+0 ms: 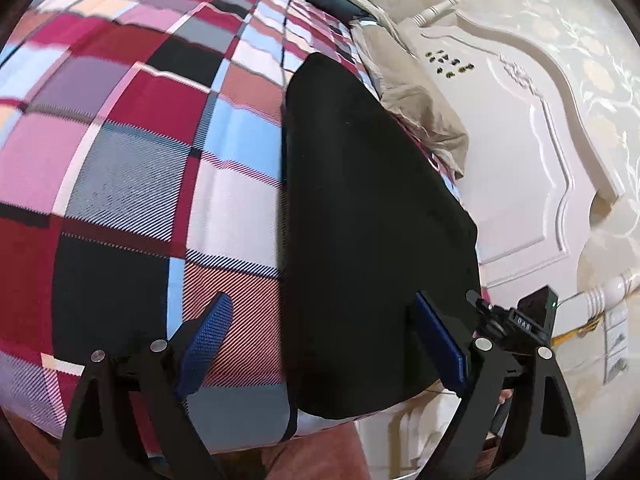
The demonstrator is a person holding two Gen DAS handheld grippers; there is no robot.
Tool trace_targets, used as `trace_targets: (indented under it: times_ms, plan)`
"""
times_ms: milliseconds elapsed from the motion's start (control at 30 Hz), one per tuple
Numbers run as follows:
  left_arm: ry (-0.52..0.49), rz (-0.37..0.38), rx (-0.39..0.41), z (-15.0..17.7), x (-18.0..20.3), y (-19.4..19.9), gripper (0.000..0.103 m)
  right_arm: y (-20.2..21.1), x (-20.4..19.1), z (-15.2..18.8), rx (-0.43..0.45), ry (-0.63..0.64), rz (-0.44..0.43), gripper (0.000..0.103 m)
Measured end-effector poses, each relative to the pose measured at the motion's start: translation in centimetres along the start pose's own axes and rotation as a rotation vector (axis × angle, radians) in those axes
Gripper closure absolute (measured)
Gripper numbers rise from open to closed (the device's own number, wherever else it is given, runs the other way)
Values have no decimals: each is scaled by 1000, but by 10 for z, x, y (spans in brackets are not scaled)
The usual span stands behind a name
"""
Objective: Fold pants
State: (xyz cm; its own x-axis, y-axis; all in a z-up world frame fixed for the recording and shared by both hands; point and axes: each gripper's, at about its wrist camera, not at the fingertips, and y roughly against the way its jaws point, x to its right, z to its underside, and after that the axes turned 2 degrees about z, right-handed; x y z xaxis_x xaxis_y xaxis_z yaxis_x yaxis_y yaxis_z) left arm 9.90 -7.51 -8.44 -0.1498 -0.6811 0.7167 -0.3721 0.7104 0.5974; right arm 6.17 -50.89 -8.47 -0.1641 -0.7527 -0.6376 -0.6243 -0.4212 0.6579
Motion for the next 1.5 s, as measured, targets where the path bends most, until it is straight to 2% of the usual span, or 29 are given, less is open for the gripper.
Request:
trace_targets:
  times_ms: [33, 67, 167, 200, 300, 500, 700, 733, 800, 833, 900, 967, 1067, 1233, 1500]
  plan:
    - [16, 8, 1, -1, -3, 2, 14, 3, 0, 0, 2, -7, -7, 86]
    - [26, 14, 1, -1, -6, 4, 14, 9, 1, 1, 9, -19, -14, 78]
    - [69, 46, 2, -3, -18, 11, 14, 29, 10, 3, 46, -63, -45, 39]
    - [86, 59, -2, -4, -22, 11, 14, 32, 13, 3, 57, -70, -53, 37]
    - [117, 85, -20, -7, -27, 8, 14, 33, 24, 3, 56, -96, -66, 37]
    - [54, 94, -25, -8, -14, -2, 14, 6, 20, 7, -7, -99, -117, 37]
    - [60, 180, -41, -10, -7, -17, 16, -26, 11, 0, -57, -84, -151, 33]
    - [55, 179, -44, -10, -5, -20, 29, -28, 10, -1, -60, -82, -158, 33]
    - [42, 128, -75, -9, -3, -30, 49, -30, 11, -4, -68, -77, -159, 33]
    - [35, 111, -76, -9, -2, -31, 51, -29, 9, -3, -71, -65, -151, 35]
    - [1, 81, -68, -7, 3, -31, 55, -31, 6, -1, -73, -32, -113, 52]
    - [-51, 33, -60, -6, 11, -30, 59, -35, 4, 1, -76, -18, -100, 58]
    - [-109, -30, -43, -5, 23, -28, 63, -34, 2, 2, -69, -24, -107, 63]
    - [-146, -95, -18, -4, 33, -22, 65, -37, -6, 4, -61, -8, -94, 65]
    - [-141, -155, 35, -10, 15, 3, 65, -58, -34, 16, -99, 28, -101, 65]
